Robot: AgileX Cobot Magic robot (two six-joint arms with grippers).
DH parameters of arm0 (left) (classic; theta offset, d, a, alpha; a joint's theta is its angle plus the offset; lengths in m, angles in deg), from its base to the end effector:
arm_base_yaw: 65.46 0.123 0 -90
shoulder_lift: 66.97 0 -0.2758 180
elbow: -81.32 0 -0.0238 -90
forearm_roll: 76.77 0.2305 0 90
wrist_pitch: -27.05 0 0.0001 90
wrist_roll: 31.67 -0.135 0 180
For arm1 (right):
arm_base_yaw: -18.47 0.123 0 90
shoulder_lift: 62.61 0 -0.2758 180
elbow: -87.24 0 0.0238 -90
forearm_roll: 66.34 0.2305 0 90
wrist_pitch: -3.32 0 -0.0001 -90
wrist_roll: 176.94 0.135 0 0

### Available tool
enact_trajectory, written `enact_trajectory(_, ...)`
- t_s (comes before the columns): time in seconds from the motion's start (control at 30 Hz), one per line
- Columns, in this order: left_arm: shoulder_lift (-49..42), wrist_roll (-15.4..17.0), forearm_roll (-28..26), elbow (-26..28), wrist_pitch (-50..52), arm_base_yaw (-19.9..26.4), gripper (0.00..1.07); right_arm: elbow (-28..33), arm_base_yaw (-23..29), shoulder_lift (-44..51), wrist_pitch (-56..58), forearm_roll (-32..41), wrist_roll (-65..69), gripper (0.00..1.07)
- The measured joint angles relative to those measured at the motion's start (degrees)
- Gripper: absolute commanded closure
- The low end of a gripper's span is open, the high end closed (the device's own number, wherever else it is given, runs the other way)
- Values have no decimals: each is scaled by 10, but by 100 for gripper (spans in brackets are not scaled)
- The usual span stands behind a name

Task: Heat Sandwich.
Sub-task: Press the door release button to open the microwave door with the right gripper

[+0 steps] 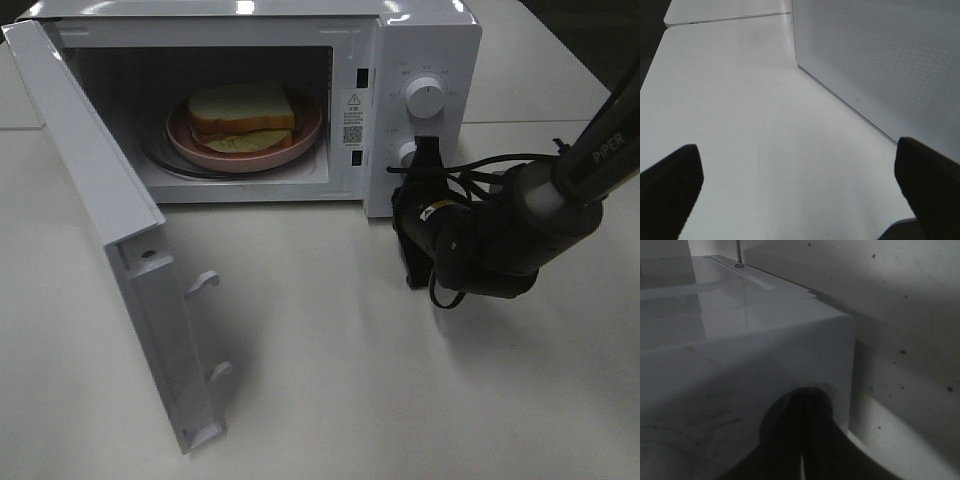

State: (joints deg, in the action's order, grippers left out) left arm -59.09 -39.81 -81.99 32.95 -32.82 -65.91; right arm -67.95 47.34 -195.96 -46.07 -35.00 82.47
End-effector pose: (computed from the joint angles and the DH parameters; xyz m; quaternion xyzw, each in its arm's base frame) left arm 0.0261 -0.0108 0.2495 0.0649 0.8452 -0.0100 0.5303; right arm 0.3857 0.1518 0.0694 0.5714 0.5958 0.4167 0.3806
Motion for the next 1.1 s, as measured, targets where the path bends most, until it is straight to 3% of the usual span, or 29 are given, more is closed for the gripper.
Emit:
enact_trajectory(0.57, 0, 0, 0, 0, 0, 0, 3, -4, -9, 25, 62, 2, -9, 106)
enact_trajectory(1.1, 0, 0, 0, 0, 0, 0, 3, 30, -18, 83, 122, -41, -37, 106)
